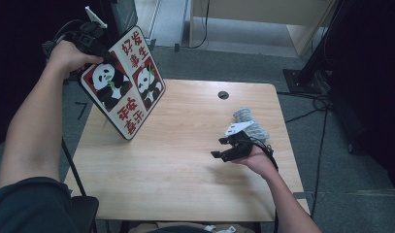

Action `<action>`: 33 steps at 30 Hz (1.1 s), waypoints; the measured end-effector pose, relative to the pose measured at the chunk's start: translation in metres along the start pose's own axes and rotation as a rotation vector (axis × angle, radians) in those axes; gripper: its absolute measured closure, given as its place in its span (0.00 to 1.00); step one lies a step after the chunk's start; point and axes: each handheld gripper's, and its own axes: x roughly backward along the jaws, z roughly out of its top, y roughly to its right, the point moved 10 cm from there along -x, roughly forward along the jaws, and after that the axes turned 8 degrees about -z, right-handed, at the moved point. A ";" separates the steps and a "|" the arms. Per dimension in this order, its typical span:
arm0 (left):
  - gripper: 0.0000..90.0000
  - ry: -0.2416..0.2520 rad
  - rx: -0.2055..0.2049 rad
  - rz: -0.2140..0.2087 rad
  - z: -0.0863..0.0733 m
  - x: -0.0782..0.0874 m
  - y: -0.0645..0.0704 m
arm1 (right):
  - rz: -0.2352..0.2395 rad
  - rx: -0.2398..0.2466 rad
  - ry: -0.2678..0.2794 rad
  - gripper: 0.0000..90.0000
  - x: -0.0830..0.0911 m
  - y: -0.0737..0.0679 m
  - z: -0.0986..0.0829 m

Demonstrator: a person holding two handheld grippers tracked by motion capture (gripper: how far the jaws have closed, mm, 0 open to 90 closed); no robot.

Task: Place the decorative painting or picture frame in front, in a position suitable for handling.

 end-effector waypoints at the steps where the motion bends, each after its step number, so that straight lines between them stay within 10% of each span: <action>1: 0.87 -0.007 0.013 -0.002 0.000 0.000 0.001 | -0.002 0.000 0.001 0.37 0.000 0.001 0.000; 7: 0.90 -0.030 0.046 -0.027 0.002 0.002 0.007 | -0.003 -0.014 0.019 0.38 0.003 0.005 0.001; 14: 0.90 -0.040 -0.012 -0.026 0.001 0.003 0.019 | -0.002 -0.034 0.040 0.40 0.006 0.010 0.003; 33: 0.90 -0.046 -0.174 -0.056 0.006 -0.001 0.117 | -0.068 -0.085 0.045 0.41 0.012 0.032 -0.003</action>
